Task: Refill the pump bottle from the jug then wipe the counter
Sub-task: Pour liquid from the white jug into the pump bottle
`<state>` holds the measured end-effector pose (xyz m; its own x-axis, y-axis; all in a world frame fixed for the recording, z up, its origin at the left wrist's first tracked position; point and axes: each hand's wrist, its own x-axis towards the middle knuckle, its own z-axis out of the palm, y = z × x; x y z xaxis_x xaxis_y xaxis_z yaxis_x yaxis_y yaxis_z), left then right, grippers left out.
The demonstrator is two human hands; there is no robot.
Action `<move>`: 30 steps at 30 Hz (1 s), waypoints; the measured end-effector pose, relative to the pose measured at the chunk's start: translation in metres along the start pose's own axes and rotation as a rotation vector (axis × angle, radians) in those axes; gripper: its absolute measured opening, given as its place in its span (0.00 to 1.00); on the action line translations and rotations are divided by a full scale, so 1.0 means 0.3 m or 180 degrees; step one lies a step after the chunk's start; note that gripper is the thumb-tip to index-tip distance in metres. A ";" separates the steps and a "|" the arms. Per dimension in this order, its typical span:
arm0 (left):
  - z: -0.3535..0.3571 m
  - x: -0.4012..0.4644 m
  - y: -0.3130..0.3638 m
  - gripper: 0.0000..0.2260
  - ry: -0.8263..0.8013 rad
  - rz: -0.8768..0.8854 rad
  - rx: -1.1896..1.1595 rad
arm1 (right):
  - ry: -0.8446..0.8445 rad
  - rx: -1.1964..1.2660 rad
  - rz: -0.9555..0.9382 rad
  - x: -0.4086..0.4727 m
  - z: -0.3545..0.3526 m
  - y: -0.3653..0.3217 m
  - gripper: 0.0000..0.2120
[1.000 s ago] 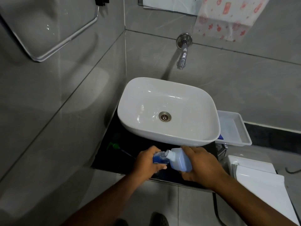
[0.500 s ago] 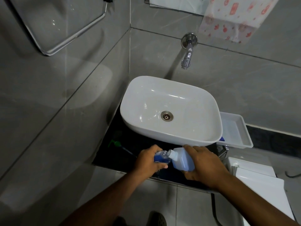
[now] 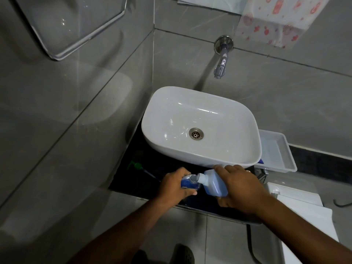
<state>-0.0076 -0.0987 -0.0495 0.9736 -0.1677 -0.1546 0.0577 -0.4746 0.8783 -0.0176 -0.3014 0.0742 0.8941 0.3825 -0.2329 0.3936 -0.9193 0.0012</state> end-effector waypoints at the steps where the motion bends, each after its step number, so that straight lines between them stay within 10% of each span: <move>1: 0.000 0.000 -0.001 0.22 -0.0001 0.0006 -0.0002 | -0.0010 -0.0006 -0.0018 0.002 -0.003 0.000 0.44; 30: 0.006 0.002 -0.012 0.22 0.0020 0.0043 -0.0071 | -0.0311 -0.0452 -0.0169 0.040 -0.058 -0.008 0.42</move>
<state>-0.0075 -0.0987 -0.0536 0.9757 -0.1686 -0.1398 0.0493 -0.4528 0.8903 -0.0041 -0.2931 0.0884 0.8490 0.4131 -0.3296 0.4722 -0.8730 0.1221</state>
